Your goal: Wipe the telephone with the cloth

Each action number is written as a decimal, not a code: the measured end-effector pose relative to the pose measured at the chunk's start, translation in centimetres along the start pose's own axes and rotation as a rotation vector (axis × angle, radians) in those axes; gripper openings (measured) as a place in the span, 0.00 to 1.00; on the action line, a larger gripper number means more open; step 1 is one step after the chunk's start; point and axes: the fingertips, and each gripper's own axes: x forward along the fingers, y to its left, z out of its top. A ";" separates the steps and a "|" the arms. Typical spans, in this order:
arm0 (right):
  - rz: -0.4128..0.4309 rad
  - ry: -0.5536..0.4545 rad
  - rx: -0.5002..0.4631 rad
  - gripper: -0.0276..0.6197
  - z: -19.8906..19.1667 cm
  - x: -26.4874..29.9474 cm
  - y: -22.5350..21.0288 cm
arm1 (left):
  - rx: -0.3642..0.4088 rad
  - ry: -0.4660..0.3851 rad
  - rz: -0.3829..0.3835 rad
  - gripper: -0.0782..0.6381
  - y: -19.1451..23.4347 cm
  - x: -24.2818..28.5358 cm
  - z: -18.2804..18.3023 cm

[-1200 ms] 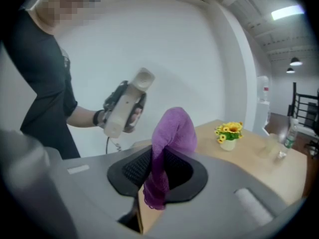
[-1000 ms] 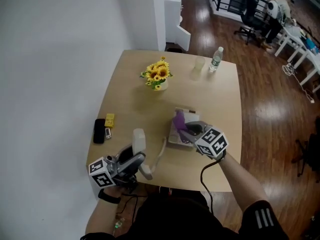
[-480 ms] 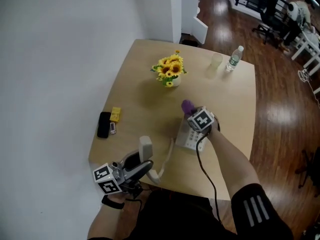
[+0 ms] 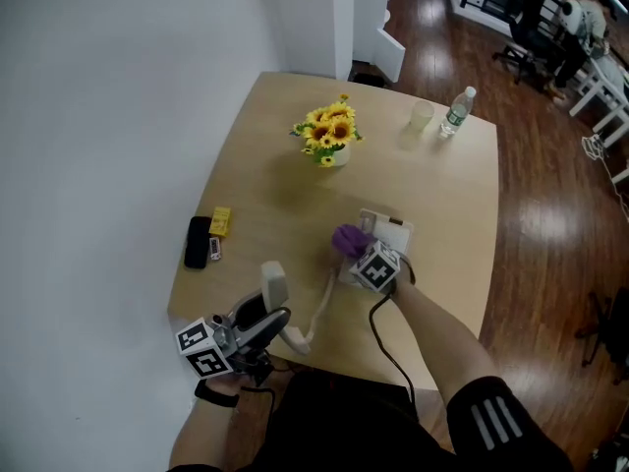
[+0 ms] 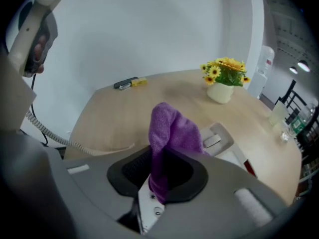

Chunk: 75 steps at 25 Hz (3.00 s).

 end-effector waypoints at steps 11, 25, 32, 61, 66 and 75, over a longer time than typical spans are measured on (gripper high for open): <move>0.084 0.028 -0.007 0.15 -3.1 1.4 7.3 | 0.016 0.041 0.010 0.42 0.3 0.5 -0.9; 0.330 -0.268 0.447 0.15 -3.3 -6.0 10.2 | 0.077 0.153 0.129 0.42 5.6 4.0 -3.9; 0.208 -0.463 0.499 0.15 -4.1 -14.7 8.4 | 0.151 0.331 0.302 0.42 13.7 9.6 -8.4; 0.052 -0.724 0.660 0.15 -7.8 -26.4 3.7 | 0.287 0.641 0.766 0.43 25.7 20.0 -17.5; 0.061 -0.730 0.658 0.15 -7.6 -26.4 3.8 | 0.343 0.678 0.735 0.45 25.4 19.9 -17.9; 0.047 -0.781 0.626 0.15 -5.4 -28.6 3.4 | 0.367 0.586 0.547 0.51 19.5 18.1 -14.2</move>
